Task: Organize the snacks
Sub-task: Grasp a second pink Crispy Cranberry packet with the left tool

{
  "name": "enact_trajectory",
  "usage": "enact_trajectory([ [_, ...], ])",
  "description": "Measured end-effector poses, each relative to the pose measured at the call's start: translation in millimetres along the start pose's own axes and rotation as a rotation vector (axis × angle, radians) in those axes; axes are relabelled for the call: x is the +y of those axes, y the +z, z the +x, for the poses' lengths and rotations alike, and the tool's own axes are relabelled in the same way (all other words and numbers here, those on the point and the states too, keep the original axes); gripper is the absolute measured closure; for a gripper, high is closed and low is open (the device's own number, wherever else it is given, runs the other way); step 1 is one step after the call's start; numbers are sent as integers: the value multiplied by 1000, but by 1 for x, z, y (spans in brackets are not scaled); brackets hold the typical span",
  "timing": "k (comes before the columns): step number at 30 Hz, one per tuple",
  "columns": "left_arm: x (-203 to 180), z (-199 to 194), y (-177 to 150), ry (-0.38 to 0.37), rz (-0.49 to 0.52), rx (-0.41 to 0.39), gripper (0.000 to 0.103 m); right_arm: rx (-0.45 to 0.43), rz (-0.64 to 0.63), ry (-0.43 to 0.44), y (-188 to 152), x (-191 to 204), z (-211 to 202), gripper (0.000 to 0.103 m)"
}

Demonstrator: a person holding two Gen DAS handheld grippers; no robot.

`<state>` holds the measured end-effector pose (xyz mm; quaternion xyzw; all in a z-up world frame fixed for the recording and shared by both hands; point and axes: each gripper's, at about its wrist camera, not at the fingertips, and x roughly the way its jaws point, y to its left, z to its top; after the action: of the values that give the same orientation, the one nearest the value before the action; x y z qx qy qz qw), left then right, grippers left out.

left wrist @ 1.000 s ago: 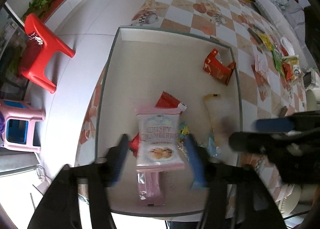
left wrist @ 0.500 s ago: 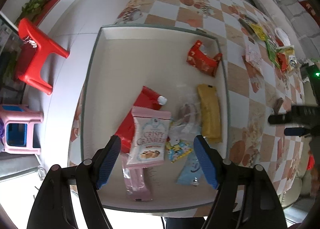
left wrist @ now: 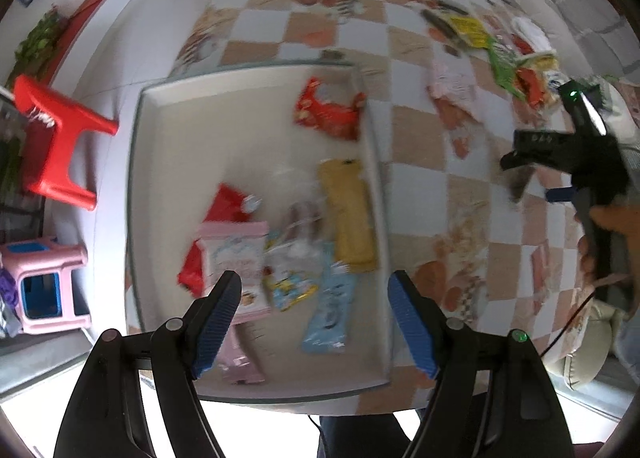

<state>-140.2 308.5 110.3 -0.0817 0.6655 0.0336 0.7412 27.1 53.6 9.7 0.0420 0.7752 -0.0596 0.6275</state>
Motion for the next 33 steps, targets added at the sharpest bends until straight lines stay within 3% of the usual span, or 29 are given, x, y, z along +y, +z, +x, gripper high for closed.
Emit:
enact_trajectory([
  [7, -46, -3, 40, -93, 10, -12, 24, 123, 40, 39, -40, -83, 18, 0],
  [12, -72, 9, 81, -139, -56, 5, 23, 88, -74, 21, -65, -96, 20, 0],
  [16, -86, 36, 113, -199, -213, 82, 23, 80, -66, 24, -72, -96, 18, 0],
  [21, -89, 73, 143, -273, -529, 160, 23, 83, -68, 25, -78, -102, 12, 0],
  [23, -89, 86, 151, -275, -650, 176, 23, 86, -70, 25, -81, -104, 10, 0],
  [26, -92, 99, 162, -234, -736, 169, 23, 89, -71, 26, -83, -100, 15, 0],
  [30, -103, 109, 176, -133, -718, 136, 23, 83, -70, 27, -74, -99, 21, 0],
  [33, -112, 123, 177, -88, -683, 181, 23, 69, -71, 27, -72, -99, 20, 0],
])
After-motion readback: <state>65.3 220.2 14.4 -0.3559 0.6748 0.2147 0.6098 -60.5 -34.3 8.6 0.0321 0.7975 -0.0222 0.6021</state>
